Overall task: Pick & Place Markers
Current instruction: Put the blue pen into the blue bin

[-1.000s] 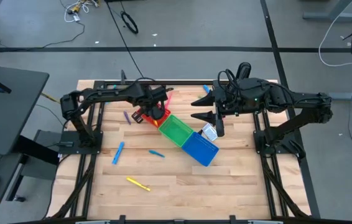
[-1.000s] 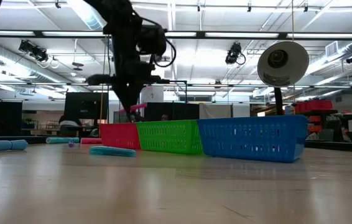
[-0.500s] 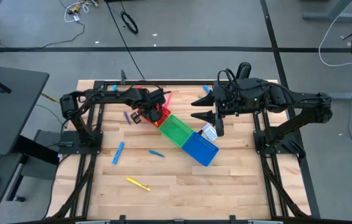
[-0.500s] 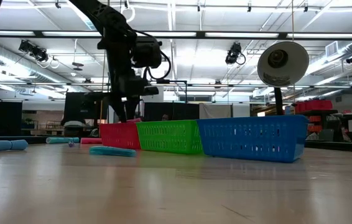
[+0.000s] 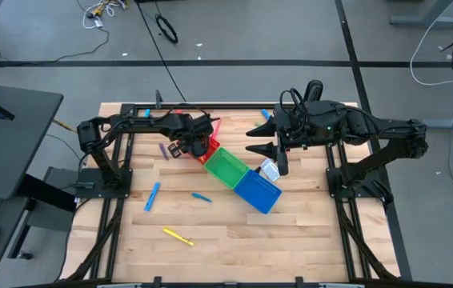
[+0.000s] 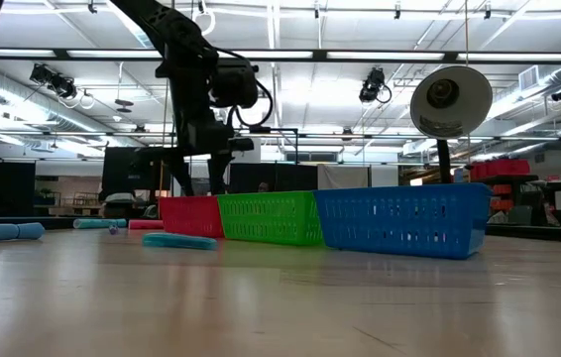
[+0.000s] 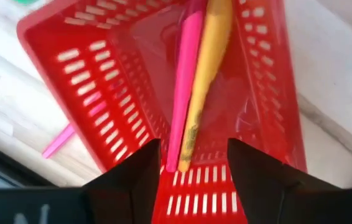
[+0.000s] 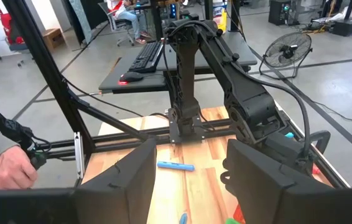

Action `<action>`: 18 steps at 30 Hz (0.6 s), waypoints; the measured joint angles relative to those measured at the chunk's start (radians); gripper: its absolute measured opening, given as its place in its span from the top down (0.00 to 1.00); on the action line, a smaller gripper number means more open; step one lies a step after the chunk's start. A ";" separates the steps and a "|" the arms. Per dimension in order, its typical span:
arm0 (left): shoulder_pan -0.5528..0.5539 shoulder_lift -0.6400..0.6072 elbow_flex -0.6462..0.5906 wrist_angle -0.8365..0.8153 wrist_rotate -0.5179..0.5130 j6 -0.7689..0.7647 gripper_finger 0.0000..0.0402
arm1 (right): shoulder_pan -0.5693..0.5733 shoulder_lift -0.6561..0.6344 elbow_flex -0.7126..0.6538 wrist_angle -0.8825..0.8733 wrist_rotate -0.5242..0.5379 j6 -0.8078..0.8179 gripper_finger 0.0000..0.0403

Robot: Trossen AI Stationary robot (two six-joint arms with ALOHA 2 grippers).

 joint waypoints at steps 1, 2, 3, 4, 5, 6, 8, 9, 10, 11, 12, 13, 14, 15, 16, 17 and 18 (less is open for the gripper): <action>0.000 0.000 0.004 -0.001 -0.010 -0.019 0.51 | 0.000 0.000 0.000 0.000 0.000 0.000 0.51; 0.000 0.000 0.010 -0.002 -0.019 -0.043 0.51 | 0.000 0.000 0.000 0.000 0.000 0.000 0.51; 0.000 0.000 0.019 -0.001 -0.021 -0.072 0.51 | 0.000 0.000 0.000 0.000 0.000 0.000 0.51; 0.000 0.000 0.029 -0.002 -0.019 -0.103 0.52 | 0.000 0.000 0.000 0.000 0.000 -0.001 0.51; 0.001 -0.001 0.040 -0.004 -0.011 -0.141 0.52 | 0.000 0.000 0.000 0.001 0.001 -0.001 0.51; 0.003 -0.004 0.052 -0.006 -0.001 -0.176 0.52 | 0.000 0.000 0.000 0.001 0.001 -0.003 0.51; 0.010 -0.014 0.075 -0.007 0.025 -0.246 0.53 | 0.000 0.000 0.000 0.001 0.001 -0.007 0.51; 0.015 -0.018 0.088 -0.010 0.041 -0.282 0.53 | 0.000 0.000 0.000 0.001 0.001 -0.009 0.51; 0.019 -0.018 0.104 -0.016 0.052 -0.317 0.53 | 0.000 0.000 0.000 0.001 0.001 -0.009 0.51; 0.024 -0.018 0.123 -0.028 0.060 -0.350 0.53 | 0.000 0.000 0.000 0.002 0.001 -0.009 0.51; 0.029 -0.018 0.142 -0.051 0.070 -0.383 0.53 | 0.000 0.000 0.000 0.002 0.001 -0.009 0.51; 0.034 -0.018 0.161 -0.072 0.079 -0.414 0.53 | 0.000 0.000 0.000 0.002 0.001 -0.010 0.51; 0.038 -0.018 0.181 -0.088 0.092 -0.440 0.53 | 0.000 0.000 0.000 0.002 0.001 -0.010 0.51; 0.042 -0.018 0.196 -0.100 0.108 -0.468 0.53 | 0.000 0.000 0.000 0.002 0.001 -0.010 0.51; 0.047 -0.018 0.209 -0.109 0.125 -0.498 0.53 | 0.000 0.000 0.000 0.002 0.001 -0.011 0.51; 0.051 -0.018 0.223 -0.120 0.143 -0.530 0.53 | 0.000 0.000 0.000 0.003 0.001 -0.011 0.51; 0.057 -0.019 0.238 -0.137 0.162 -0.565 0.53 | 0.000 0.000 0.000 0.003 0.001 -0.012 0.51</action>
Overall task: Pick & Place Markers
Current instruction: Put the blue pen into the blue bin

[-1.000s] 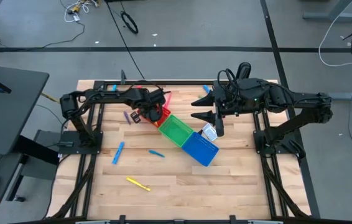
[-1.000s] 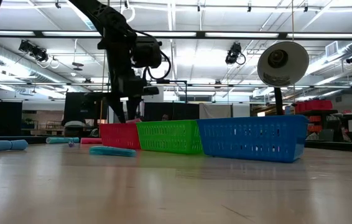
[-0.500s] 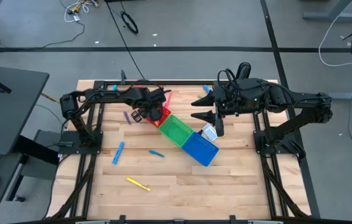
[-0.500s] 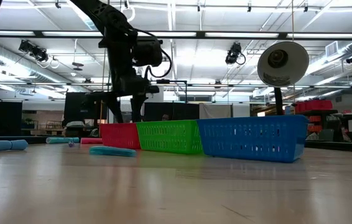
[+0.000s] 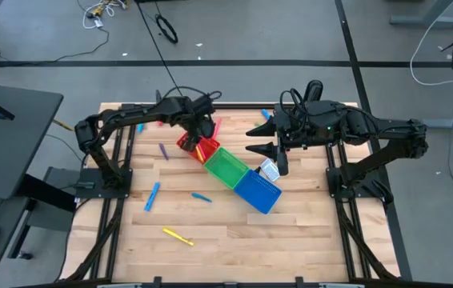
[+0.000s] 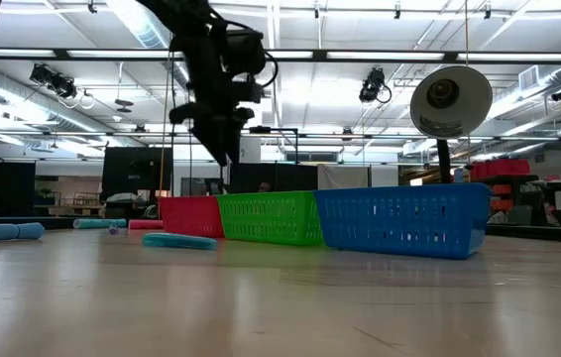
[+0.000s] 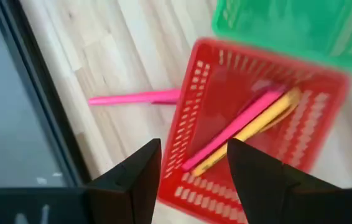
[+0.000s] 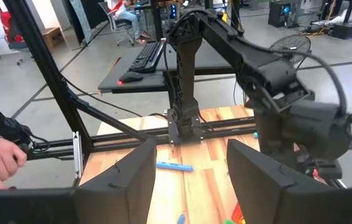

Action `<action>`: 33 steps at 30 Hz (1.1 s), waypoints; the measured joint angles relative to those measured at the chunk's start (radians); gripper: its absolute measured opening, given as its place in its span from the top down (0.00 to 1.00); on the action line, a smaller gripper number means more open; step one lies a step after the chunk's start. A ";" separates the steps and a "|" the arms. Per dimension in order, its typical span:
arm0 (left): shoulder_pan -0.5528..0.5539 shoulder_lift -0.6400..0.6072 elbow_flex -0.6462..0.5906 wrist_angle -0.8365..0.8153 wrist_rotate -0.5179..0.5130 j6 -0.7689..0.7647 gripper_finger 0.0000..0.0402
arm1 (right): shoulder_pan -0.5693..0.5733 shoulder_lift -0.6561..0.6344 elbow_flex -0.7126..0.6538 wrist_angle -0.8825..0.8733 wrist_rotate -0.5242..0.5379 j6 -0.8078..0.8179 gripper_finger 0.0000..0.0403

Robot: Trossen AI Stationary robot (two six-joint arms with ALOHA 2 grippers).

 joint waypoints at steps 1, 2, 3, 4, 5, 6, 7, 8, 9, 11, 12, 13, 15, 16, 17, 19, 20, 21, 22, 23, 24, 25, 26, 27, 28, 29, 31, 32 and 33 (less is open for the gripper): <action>0.006 -0.002 0.015 -0.012 0.022 -0.034 0.53 | 0.000 0.000 0.000 0.000 0.000 0.000 0.51; 0.011 -0.005 0.029 -0.014 0.049 -0.074 0.53 | 0.000 0.000 0.000 0.000 0.000 0.000 0.51; 0.017 -0.005 0.042 -0.015 0.079 -0.114 0.53 | 0.000 0.000 0.000 0.000 0.000 -0.001 0.51; 0.025 -0.009 0.050 -0.019 0.116 -0.160 0.53 | 0.000 0.000 0.000 0.000 0.000 0.000 0.51; 0.035 -0.014 0.055 -0.025 0.158 -0.206 0.53 | 0.000 0.000 0.000 0.000 0.000 0.000 0.51; 0.043 -0.019 0.063 -0.028 0.196 -0.247 0.53 | 0.000 0.000 0.000 0.000 0.000 0.001 0.51; 0.049 -0.025 0.071 -0.019 0.236 -0.289 0.53 | 0.000 0.000 0.000 0.001 0.000 0.001 0.51; 0.060 -0.035 0.072 -0.012 0.280 -0.333 0.53 | 0.000 0.000 0.000 0.001 -0.001 0.001 0.51; 0.069 -0.046 0.072 -0.017 0.318 -0.371 0.53 | 0.000 0.000 0.000 0.002 -0.001 0.001 0.51; 0.079 -0.069 0.071 0.002 0.386 -0.441 0.53 | 0.000 0.000 0.000 0.004 -0.001 0.000 0.51; 0.083 -0.080 0.071 0.007 0.411 -0.473 0.53 | 0.000 0.000 0.000 0.004 -0.001 -0.001 0.51; 0.088 -0.095 0.071 0.014 0.439 -0.505 0.53 | 0.000 0.000 0.000 0.005 -0.001 -0.004 0.51; 0.092 -0.122 0.071 0.046 0.491 -0.558 0.53 | 0.000 0.000 0.000 0.008 -0.001 -0.004 0.51; 0.092 -0.139 0.070 0.062 0.510 -0.583 0.53 | 0.000 0.000 0.000 0.009 -0.001 -0.005 0.51; 0.092 -0.155 0.070 0.075 0.523 -0.607 0.53 | 0.000 0.000 0.000 0.011 -0.001 -0.007 0.51; 0.087 -0.188 0.071 0.122 0.535 -0.652 0.53 | 0.000 0.000 0.000 0.013 -0.001 -0.015 0.51; 0.084 -0.205 0.070 0.131 0.537 -0.670 0.53 | 0.000 0.000 0.000 0.017 -0.001 -0.015 0.51; 0.080 -0.223 0.070 0.152 0.538 -0.686 0.53 | 0.000 0.000 0.000 0.021 -0.001 -0.015 0.51; 0.077 -0.240 0.070 0.174 0.538 -0.709 0.53 | 0.000 0.000 0.000 0.023 -0.001 -0.015 0.51; 0.076 -0.258 0.070 0.186 0.538 -0.727 0.53 | 0.000 0.000 0.000 0.026 -0.001 -0.015 0.51; 0.072 -0.275 0.070 0.202 0.538 -0.744 0.53 | 0.000 0.000 0.000 0.029 -0.001 -0.016 0.51; 0.069 -0.292 0.070 0.225 0.538 -0.764 0.53 | 0.000 0.000 0.000 0.032 -0.001 -0.016 0.51; 0.064 -0.309 0.070 0.244 0.532 -0.784 0.53 | 0.000 0.000 0.000 0.035 -0.001 -0.018 0.51; 0.056 -0.325 0.070 0.265 0.523 -0.803 0.53 | 0.000 0.000 0.000 0.038 -0.001 -0.020 0.51; 0.047 -0.340 0.070 0.288 0.507 -0.819 0.53 | 0.000 0.000 0.000 0.041 -0.001 -0.020 0.51; 0.037 -0.356 0.070 0.309 0.489 -0.837 0.53 | 0.000 0.000 0.000 0.042 -0.001 -0.021 0.51; 0.011 -0.387 0.070 0.355 0.444 -0.862 0.53 | 0.000 0.000 0.000 0.049 -0.001 -0.022 0.51; -0.006 -0.398 0.071 0.377 0.414 -0.875 0.53 | 0.000 0.000 0.000 0.050 -0.001 -0.022 0.51; -0.023 -0.410 0.071 0.391 0.379 -0.887 0.53 | 0.000 0.000 0.000 0.050 -0.001 -0.022 0.51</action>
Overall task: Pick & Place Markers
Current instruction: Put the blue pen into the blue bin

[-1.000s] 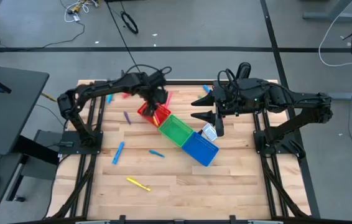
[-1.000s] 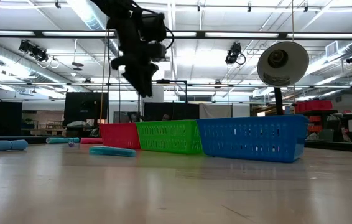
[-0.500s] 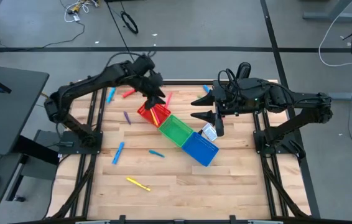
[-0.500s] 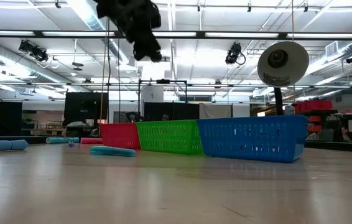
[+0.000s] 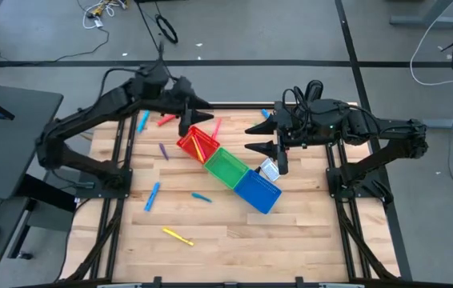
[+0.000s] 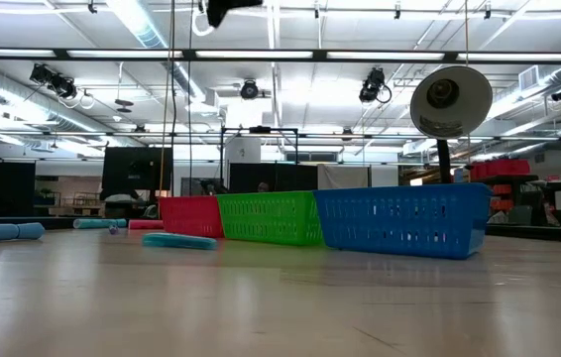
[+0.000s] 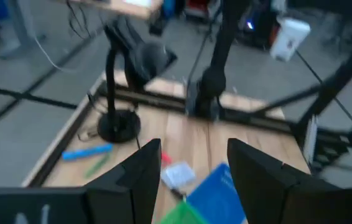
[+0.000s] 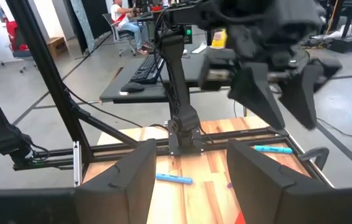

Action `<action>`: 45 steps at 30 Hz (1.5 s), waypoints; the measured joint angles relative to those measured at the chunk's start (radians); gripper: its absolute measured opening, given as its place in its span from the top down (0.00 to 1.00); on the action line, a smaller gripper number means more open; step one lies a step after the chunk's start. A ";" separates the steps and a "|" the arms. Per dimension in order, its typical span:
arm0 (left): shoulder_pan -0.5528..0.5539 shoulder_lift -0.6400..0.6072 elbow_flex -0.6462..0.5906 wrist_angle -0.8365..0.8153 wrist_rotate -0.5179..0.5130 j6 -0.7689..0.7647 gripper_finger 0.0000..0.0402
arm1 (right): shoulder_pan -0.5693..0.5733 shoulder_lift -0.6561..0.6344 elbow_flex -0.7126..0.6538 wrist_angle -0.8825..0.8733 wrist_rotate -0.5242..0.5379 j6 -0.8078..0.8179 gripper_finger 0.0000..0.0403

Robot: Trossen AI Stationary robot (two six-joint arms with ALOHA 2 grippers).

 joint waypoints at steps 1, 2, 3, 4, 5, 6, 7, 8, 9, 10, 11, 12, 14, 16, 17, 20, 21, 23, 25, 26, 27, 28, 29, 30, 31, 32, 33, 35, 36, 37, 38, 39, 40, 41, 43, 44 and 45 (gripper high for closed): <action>-0.015 -0.010 0.000 0.009 -0.034 -0.006 0.53 | 0.000 0.000 0.000 0.003 0.000 0.000 0.51; -0.033 -0.018 0.000 0.021 -0.067 -0.014 0.53 | 0.000 0.000 0.000 0.004 0.000 0.000 0.51; -0.052 -0.027 0.000 0.037 -0.097 -0.021 0.53 | 0.000 0.000 0.000 0.004 0.000 0.000 0.51; -0.071 -0.035 0.000 0.054 -0.121 -0.024 0.53 | 0.000 0.000 0.000 0.004 0.000 0.000 0.51; -0.088 -0.041 0.000 0.066 -0.143 -0.024 0.53 | 0.000 0.000 0.000 0.004 0.000 0.000 0.51; -0.107 -0.043 0.000 0.080 -0.161 -0.025 0.53 | 0.000 0.000 0.000 0.004 0.000 0.000 0.51; -0.129 -0.043 0.000 0.097 -0.178 -0.026 0.53 | 0.000 0.000 0.000 0.004 0.000 0.000 0.51; -0.147 -0.043 0.000 0.104 -0.195 -0.030 0.53 | 0.000 0.000 0.000 0.004 0.000 0.000 0.51; -0.163 -0.046 -0.001 0.106 -0.209 -0.032 0.53 | 0.000 0.000 0.000 0.004 0.000 0.000 0.51; -0.182 -0.048 -0.001 0.112 -0.225 -0.033 0.53 | 0.000 0.000 0.000 0.004 0.000 0.001 0.51; -0.203 -0.050 -0.001 0.125 -0.243 -0.040 0.53 | 0.000 0.000 0.000 0.004 0.000 0.001 0.51; -0.222 -0.052 -0.001 0.133 -0.266 -0.051 0.53 | 0.000 0.000 0.000 0.004 0.000 0.001 0.51; -0.259 -0.052 -0.001 0.145 -0.315 -0.058 0.53 | 0.000 0.000 0.000 0.004 0.000 0.002 0.51; -0.299 -0.050 -0.001 0.154 -0.373 -0.064 0.53 | 0.000 0.000 0.000 0.004 0.000 0.005 0.51; -0.317 -0.050 -0.001 0.160 -0.405 -0.069 0.53 | 0.000 0.000 0.000 0.004 0.000 0.007 0.51; -0.367 -0.051 -0.001 0.162 -0.469 -0.072 0.53 | 0.000 0.000 0.000 0.004 0.000 0.007 0.51; -0.381 -0.051 -0.001 0.161 -0.482 -0.073 0.53 | 0.000 0.000 0.000 0.004 0.000 0.007 0.51; -0.409 -0.051 -0.001 0.161 -0.502 -0.078 0.53 | 0.000 0.000 0.000 0.004 0.000 0.007 0.51; -0.435 -0.051 -0.001 0.162 -0.529 -0.081 0.53 | 0.000 0.000 0.000 0.004 0.000 0.006 0.51; -0.448 -0.051 -0.001 0.163 -0.549 -0.082 0.53 | 0.000 0.000 0.000 0.004 0.000 0.006 0.51; -0.459 -0.051 -0.001 0.167 -0.566 -0.081 0.53 | 0.000 0.000 0.000 0.004 0.000 0.007 0.51; -0.468 -0.051 -0.001 0.177 -0.582 -0.074 0.53 | 0.000 0.000 0.000 0.004 0.000 0.006 0.51; -0.475 -0.051 -0.001 0.187 -0.599 -0.065 0.53 | 0.000 0.000 0.000 0.004 0.000 0.006 0.51; -0.481 -0.051 -0.001 0.197 -0.613 -0.055 0.53 | 0.000 0.000 0.000 0.004 0.000 0.006 0.51; -0.486 -0.051 -0.001 0.205 -0.622 -0.050 0.53 | 0.000 0.000 0.000 0.004 0.000 0.007 0.51; -0.490 -0.051 -0.001 0.215 -0.626 -0.046 0.53 | 0.000 0.000 0.000 0.004 0.000 0.006 0.51; -0.491 -0.051 -0.001 0.221 -0.628 -0.044 0.53 | 0.000 0.000 0.000 0.004 0.000 0.006 0.51; -0.495 -0.051 -0.001 0.221 -0.628 -0.045 0.53 | 0.000 0.000 0.000 0.004 0.000 0.006 0.51; -0.495 -0.051 -0.001 0.219 -0.628 -0.047 0.53 | 0.000 0.000 0.000 0.004 0.000 0.006 0.51; -0.495 -0.050 -0.001 0.219 -0.628 -0.048 0.53 | 0.000 0.000 0.000 0.004 0.000 0.006 0.51; -0.495 -0.050 -0.001 0.219 -0.628 -0.048 0.53 | 0.000 0.000 0.000 0.004 0.000 0.006 0.51; -0.495 -0.050 -0.001 0.219 -0.628 -0.048 0.53 | 0.000 0.000 0.000 0.004 0.000 0.006 0.51; -0.495 -0.050 -0.001 0.219 -0.628 -0.048 0.53 | 0.000 0.000 0.000 0.004 0.000 0.006 0.51; -0.495 -0.050 -0.001 0.219 -0.628 -0.048 0.53 | 0.000 0.000 0.000 0.004 0.000 0.006 0.51; -0.495 -0.050 -0.001 0.219 -0.628 -0.048 0.53 | 0.000 0.000 0.000 0.004 0.000 0.006 0.51; -0.495 -0.050 -0.001 0.218 -0.628 -0.048 0.53 | 0.000 0.000 0.000 0.004 0.000 0.006 0.51; -0.495 -0.050 -0.001 0.216 -0.628 -0.049 0.53 | 0.000 0.000 0.000 0.004 0.000 0.006 0.51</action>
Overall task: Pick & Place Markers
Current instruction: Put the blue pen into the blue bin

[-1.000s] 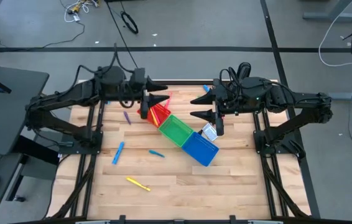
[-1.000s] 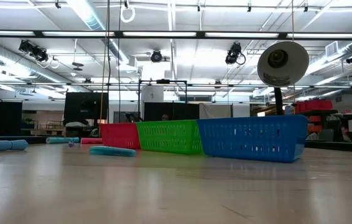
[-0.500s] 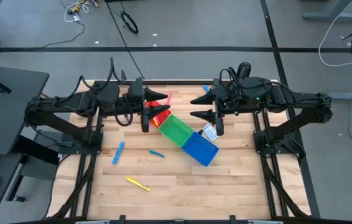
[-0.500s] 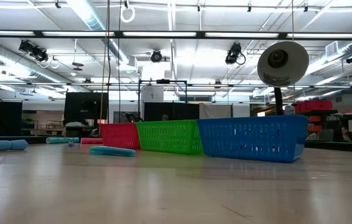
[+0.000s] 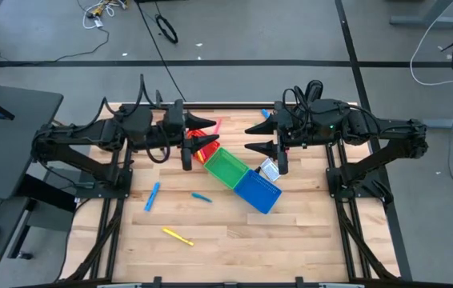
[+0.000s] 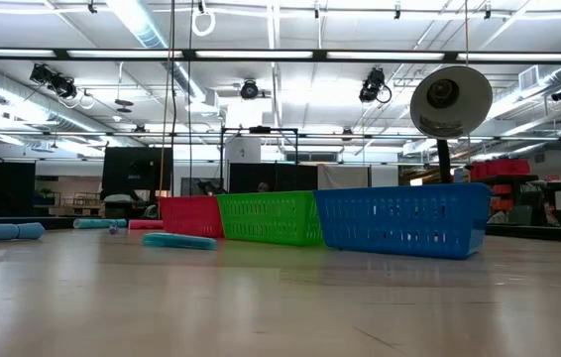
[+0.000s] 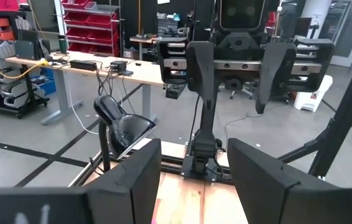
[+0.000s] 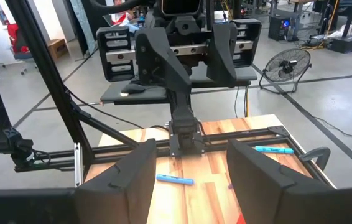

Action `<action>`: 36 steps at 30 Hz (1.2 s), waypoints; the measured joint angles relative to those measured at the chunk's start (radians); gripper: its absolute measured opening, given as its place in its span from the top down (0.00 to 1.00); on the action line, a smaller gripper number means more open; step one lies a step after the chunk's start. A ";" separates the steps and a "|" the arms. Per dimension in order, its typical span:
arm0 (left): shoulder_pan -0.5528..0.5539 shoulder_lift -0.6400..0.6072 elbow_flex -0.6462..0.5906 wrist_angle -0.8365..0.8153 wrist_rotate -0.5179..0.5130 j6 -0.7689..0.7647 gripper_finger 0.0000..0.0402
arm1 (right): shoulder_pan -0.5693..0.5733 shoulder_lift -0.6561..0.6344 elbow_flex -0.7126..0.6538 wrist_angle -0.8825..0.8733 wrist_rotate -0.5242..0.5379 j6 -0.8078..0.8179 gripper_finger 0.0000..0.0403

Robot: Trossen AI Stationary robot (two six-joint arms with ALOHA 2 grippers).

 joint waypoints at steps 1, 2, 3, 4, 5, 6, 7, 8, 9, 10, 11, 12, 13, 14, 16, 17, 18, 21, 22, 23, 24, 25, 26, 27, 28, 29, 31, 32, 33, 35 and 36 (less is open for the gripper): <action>0.000 0.000 0.000 -0.003 0.002 -0.004 0.53 | 0.000 0.000 0.000 0.000 0.000 0.000 0.51; 0.000 0.000 0.000 -0.004 0.015 -0.011 0.53 | 0.000 0.000 0.000 0.000 0.000 0.000 0.51; 0.000 0.000 0.000 -0.004 0.033 -0.027 0.53 | 0.000 0.000 0.000 0.000 0.000 0.000 0.51; 0.000 0.000 0.000 -0.006 0.053 -0.036 0.53 | 0.000 0.000 0.000 0.000 0.000 0.000 0.51; 0.001 0.000 0.000 -0.016 0.070 -0.043 0.53 | 0.000 0.000 0.000 0.000 0.000 0.000 0.51; 0.001 0.000 0.000 -0.036 0.077 -0.047 0.53 | 0.000 0.000 0.000 0.000 0.000 0.000 0.51; 0.001 0.000 0.000 -0.063 0.082 -0.047 0.53 | 0.000 0.000 0.000 0.000 0.000 0.000 0.51; 0.001 0.000 0.000 -0.092 0.088 -0.048 0.53 | 0.000 0.000 0.000 0.000 0.000 0.000 0.51; 0.001 0.000 0.000 -0.126 0.099 -0.049 0.53 | 0.000 0.000 0.000 0.000 0.000 0.000 0.51; 0.001 0.000 0.000 -0.161 0.118 -0.049 0.53 | 0.000 0.000 0.000 0.000 0.000 0.000 0.51; 0.001 0.000 0.000 -0.199 0.140 -0.050 0.53 | 0.000 0.000 0.000 0.000 0.000 0.000 0.51; 0.002 0.000 0.000 -0.241 0.162 -0.049 0.53 | 0.000 0.000 0.000 0.000 0.000 0.000 0.51; 0.002 0.000 0.000 -0.284 0.182 -0.047 0.53 | 0.000 0.000 0.000 0.000 0.000 0.000 0.51; 0.002 0.001 0.000 -0.327 0.197 -0.046 0.53 | 0.000 0.000 0.000 0.000 0.000 0.000 0.51; 0.002 0.011 0.000 -0.401 0.207 -0.046 0.53 | 0.000 0.000 0.000 0.000 0.000 0.000 0.51; 0.002 0.015 0.000 -0.437 0.208 -0.045 0.53 | 0.000 0.000 0.000 0.000 0.000 -0.001 0.51; 0.002 0.017 -0.001 -0.471 0.210 -0.041 0.53 | 0.000 0.000 0.000 0.001 0.000 -0.001 0.51; 0.002 0.024 0.002 -0.521 0.211 -0.018 0.53 | 0.000 0.000 0.000 0.002 0.000 -0.001 0.51; 0.002 0.027 0.002 -0.547 0.211 -0.012 0.53 | 0.000 0.000 0.000 0.002 0.000 -0.001 0.51; 0.002 0.029 0.000 -0.578 0.213 -0.008 0.53 | 0.000 0.000 0.000 0.003 0.000 -0.001 0.51; 0.002 0.032 0.000 -0.599 0.217 -0.002 0.53 | 0.000 0.000 0.000 0.005 0.000 -0.001 0.51; 0.002 0.038 0.001 -0.608 0.224 0.004 0.53 | 0.000 0.000 0.000 0.005 0.000 -0.001 0.51; 0.002 0.041 0.001 -0.626 0.226 0.012 0.53 | 0.000 0.000 0.000 0.005 0.000 -0.001 0.51; 0.002 0.043 0.001 -0.658 0.228 0.019 0.53 | 0.000 0.000 0.000 0.005 0.000 -0.001 0.51; 0.002 0.050 0.000 -0.684 0.236 0.025 0.53 | 0.000 0.000 0.000 0.005 0.000 -0.001 0.51; 0.002 0.058 0.000 -0.689 0.247 0.030 0.53 | 0.000 0.000 0.000 0.006 0.000 -0.001 0.51; 0.002 0.071 0.000 -0.726 0.262 0.047 0.53 | 0.000 0.000 0.000 0.006 0.000 -0.001 0.51; 0.002 0.084 0.000 -0.740 0.271 0.057 0.53 | 0.000 0.000 0.000 0.006 0.000 -0.001 0.51; 0.002 0.095 0.000 -0.745 0.277 0.072 0.53 | 0.000 -0.001 0.000 0.006 0.000 -0.001 0.51; 0.001 0.129 0.000 -0.803 0.278 0.106 0.53 | 0.000 -0.001 -0.001 0.013 0.000 -0.001 0.51; 0.000 0.147 0.000 -0.827 0.278 0.123 0.53 | 0.000 -0.001 -0.001 0.020 0.000 -0.001 0.51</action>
